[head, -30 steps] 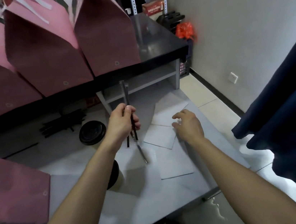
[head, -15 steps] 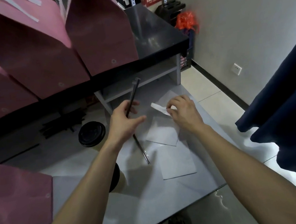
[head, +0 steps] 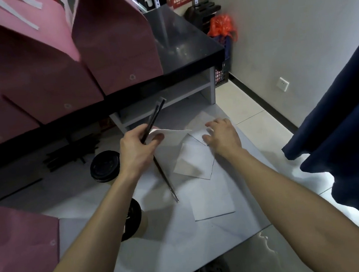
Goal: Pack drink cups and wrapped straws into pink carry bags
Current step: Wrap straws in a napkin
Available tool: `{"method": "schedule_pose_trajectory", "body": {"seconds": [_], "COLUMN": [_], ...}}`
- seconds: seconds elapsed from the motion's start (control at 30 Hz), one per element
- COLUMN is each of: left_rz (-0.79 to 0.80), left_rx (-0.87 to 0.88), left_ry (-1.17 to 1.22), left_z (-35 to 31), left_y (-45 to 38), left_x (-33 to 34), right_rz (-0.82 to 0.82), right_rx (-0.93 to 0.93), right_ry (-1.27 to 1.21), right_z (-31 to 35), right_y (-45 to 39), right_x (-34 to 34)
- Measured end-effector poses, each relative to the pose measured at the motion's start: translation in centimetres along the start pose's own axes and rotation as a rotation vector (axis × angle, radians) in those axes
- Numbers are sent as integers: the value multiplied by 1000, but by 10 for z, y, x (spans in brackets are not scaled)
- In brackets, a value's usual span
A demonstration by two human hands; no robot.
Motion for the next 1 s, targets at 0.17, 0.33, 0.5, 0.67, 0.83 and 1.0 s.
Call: {"method": "schedule_pose_trajectory", "body": {"seconds": [0.17,0.33,0.5,0.67,0.83,1.0], "left_rz": [50,127,43,-35,-84,-170], "left_rx": [-4,4,8,-64,-134,-126], "left_ry": [39,163,218,208,109,99], "left_z": [3,-9,-24,-23,-13,9], "left_y": [4,0,-4,7,28,51], "left_x": [-10,-19,-36,-67,-107,-163], "right_rz": [-55,61,310,512,544,357], "right_rx": [6,-24,-100,-268,-330,-307], "right_ry": [66,-531,-897,-835,-718,-662], "right_z": [10,31,86,133,174,224], "right_y": [-16,5,54,97,120,137], "right_x": [-2,-33,-53,-54,-33,-15]}}
Point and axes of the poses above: each hand's wrist, its own y-axis away from the middle knuckle, its own x-axis out of the palm, z = x × y, the point moved 4 cm from there along -y, towards the middle knuckle, and after that the axes turned 10 degrees about x, right-handed, at the moved point
